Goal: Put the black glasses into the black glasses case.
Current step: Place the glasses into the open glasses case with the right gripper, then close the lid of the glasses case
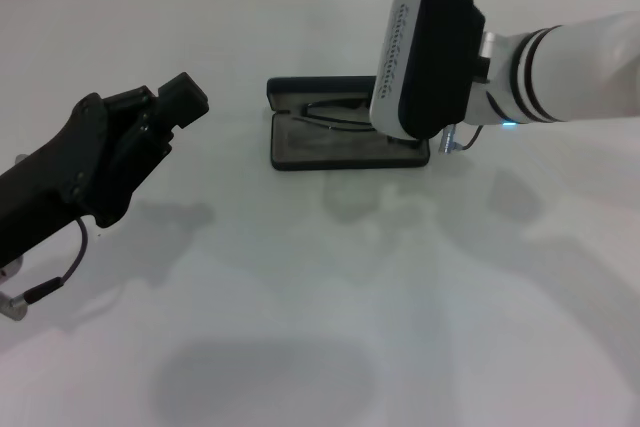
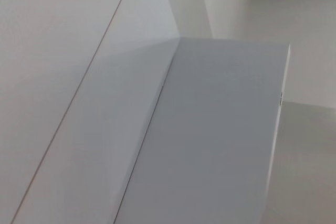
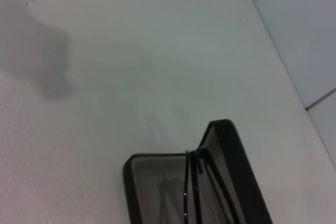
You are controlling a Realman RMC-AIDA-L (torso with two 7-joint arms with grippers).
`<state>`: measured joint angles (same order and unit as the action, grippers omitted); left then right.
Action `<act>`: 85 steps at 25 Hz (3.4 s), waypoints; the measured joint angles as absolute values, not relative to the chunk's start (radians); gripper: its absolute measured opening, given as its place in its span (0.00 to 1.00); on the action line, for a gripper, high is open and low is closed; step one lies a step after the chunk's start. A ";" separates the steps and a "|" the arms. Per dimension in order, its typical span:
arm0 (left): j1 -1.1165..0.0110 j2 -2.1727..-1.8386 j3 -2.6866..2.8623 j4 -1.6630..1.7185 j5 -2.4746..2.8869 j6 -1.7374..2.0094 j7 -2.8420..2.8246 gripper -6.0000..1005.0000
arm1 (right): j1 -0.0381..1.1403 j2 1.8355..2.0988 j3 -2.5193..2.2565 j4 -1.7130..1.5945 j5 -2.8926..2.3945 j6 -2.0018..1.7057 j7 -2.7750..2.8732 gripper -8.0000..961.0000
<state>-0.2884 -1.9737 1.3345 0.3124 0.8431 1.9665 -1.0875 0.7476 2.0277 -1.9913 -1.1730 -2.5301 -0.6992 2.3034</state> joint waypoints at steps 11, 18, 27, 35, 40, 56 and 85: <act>-0.286 -1.979 1.335 0.310 0.838 1.962 -1.079 0.04 | 0.776 2.028 -2.048 -1.101 -2.515 -0.608 2.309 0.07; -0.283 -1.980 1.333 0.308 0.837 1.957 -1.077 0.05 | 0.782 2.028 -2.064 -1.081 -2.530 -0.608 2.307 0.08; -0.285 -1.980 1.333 0.307 0.837 1.954 -1.077 0.05 | 0.779 2.028 -2.087 -1.075 -2.535 -0.560 2.301 0.08; -0.275 -1.982 1.333 0.307 0.838 1.954 -1.077 0.05 | 0.779 2.028 -2.088 -1.084 -2.537 -0.557 2.302 0.10; -0.273 -1.982 1.332 0.307 0.837 1.954 -1.070 0.05 | 0.729 2.028 -2.089 -1.143 -2.532 -0.584 2.305 0.16; -0.429 -1.922 1.053 0.560 0.953 1.844 -1.257 0.05 | 0.332 2.023 -1.740 -1.433 -1.800 -0.901 1.990 0.16; -0.848 -2.039 1.031 0.552 1.951 1.116 -1.585 0.21 | 0.173 2.017 -1.314 -1.129 -1.446 -1.394 1.599 0.15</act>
